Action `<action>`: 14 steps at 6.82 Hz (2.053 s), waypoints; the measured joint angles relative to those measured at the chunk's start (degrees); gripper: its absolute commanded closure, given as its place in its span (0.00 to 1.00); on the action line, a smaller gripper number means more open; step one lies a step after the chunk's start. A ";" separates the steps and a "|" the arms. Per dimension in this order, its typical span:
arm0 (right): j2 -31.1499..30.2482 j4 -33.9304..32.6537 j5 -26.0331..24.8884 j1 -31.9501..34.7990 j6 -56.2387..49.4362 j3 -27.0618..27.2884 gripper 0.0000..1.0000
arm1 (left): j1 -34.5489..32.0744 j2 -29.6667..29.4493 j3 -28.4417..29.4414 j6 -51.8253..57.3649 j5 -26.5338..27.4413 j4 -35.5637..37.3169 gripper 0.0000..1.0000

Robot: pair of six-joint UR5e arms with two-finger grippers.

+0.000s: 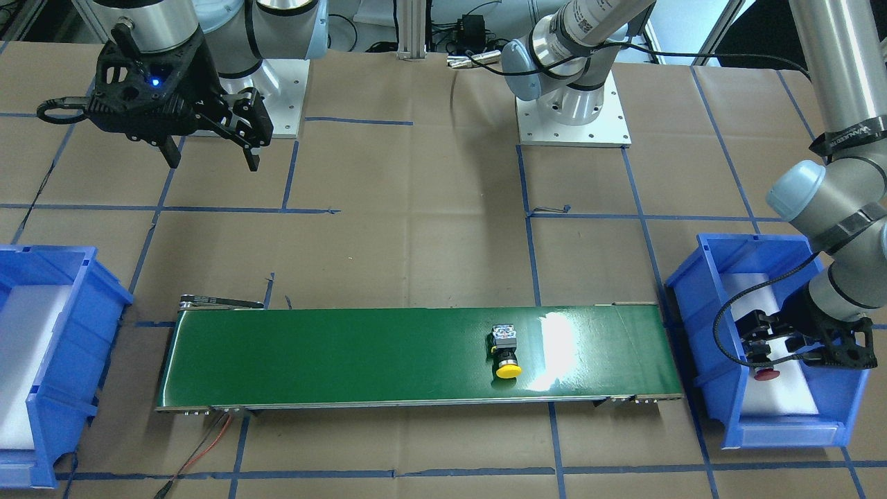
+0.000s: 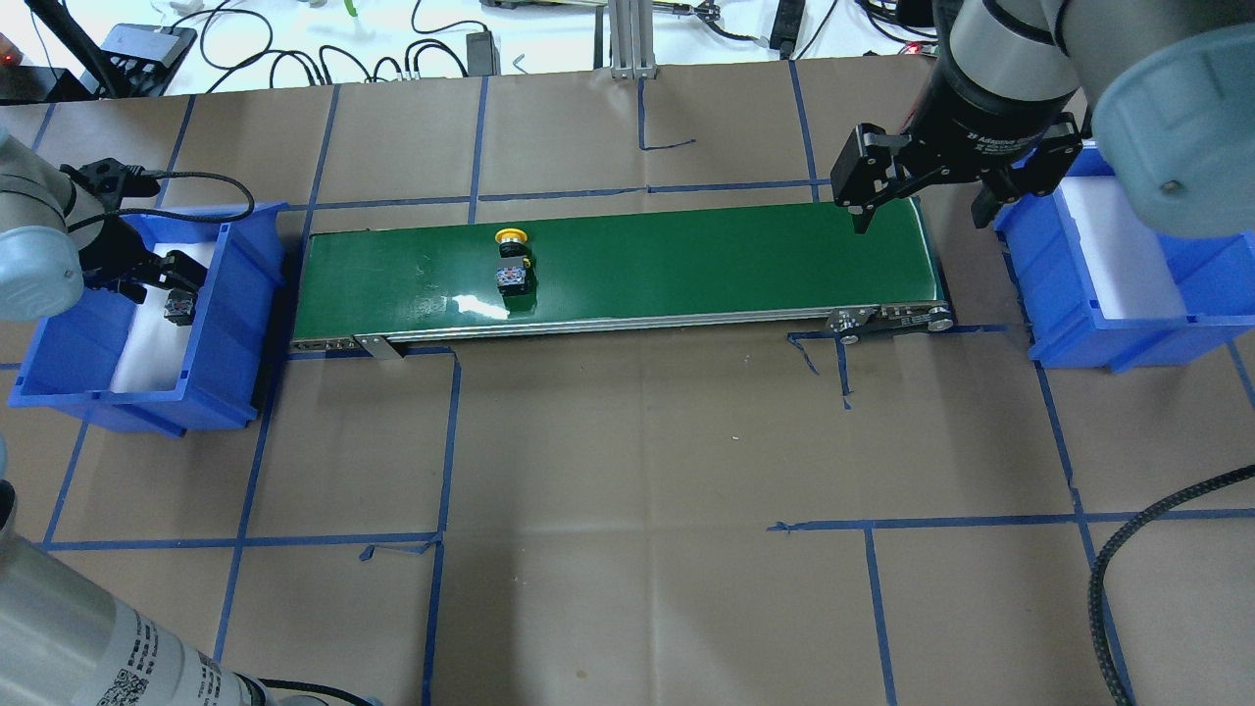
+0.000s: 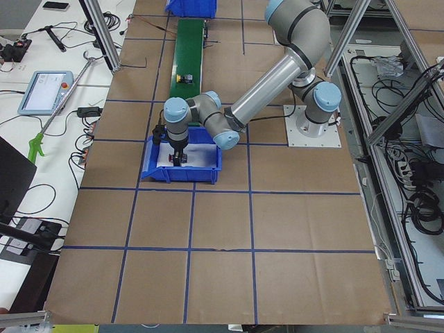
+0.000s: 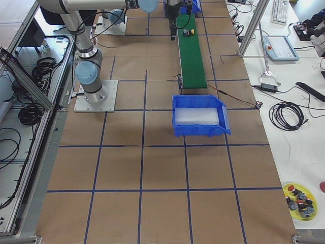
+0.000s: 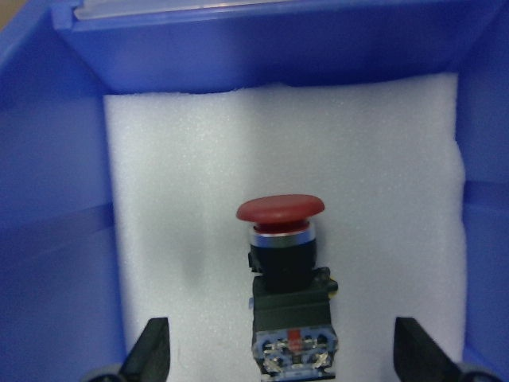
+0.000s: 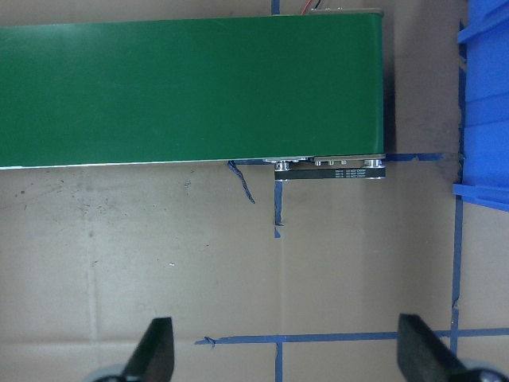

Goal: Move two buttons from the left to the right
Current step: 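Grasp the red push-button with the left gripper and lift it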

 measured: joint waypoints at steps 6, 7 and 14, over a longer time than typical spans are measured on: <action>0.07 0.00 -0.03 0.00 -0.08 0.02 0.00 | -0.19 -0.78 1.57 -1.71 -1.43 -0.23 0.99; 0.07 0.00 -0.03 0.00 -0.08 0.05 0.00 | -0.29 0.40 2.42 -1.77 -2.50 -1.55 0.99; 1.81 -0.15 0.26 0.00 0.68 -0.21 0.00 | -4.68 13.01 15.93 -6.69 -0.62 -33.16 0.99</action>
